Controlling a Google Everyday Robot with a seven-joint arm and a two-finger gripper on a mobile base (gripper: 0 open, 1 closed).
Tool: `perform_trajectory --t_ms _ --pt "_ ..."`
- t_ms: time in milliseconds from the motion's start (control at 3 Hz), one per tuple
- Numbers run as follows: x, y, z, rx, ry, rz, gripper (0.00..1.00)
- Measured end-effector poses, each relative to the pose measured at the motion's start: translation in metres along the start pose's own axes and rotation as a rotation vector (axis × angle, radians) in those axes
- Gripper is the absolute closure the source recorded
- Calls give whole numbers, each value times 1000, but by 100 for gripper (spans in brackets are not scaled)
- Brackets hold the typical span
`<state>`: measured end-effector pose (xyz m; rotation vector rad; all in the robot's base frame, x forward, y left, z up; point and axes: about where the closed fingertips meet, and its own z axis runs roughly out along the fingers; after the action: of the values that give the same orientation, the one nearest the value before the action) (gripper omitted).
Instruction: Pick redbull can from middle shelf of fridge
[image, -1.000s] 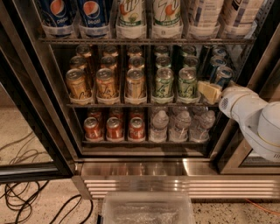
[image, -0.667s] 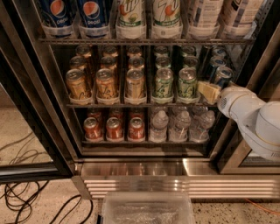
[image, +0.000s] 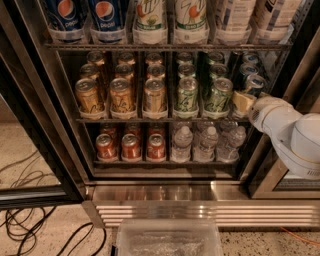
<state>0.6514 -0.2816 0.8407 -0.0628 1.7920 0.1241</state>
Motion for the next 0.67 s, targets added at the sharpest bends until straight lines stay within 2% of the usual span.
perform_trajectory --t_ms 333,667 --pt "0 -2 2 5 -6 -1 97" --pt "2 -3 2 8 -7 -6 100"
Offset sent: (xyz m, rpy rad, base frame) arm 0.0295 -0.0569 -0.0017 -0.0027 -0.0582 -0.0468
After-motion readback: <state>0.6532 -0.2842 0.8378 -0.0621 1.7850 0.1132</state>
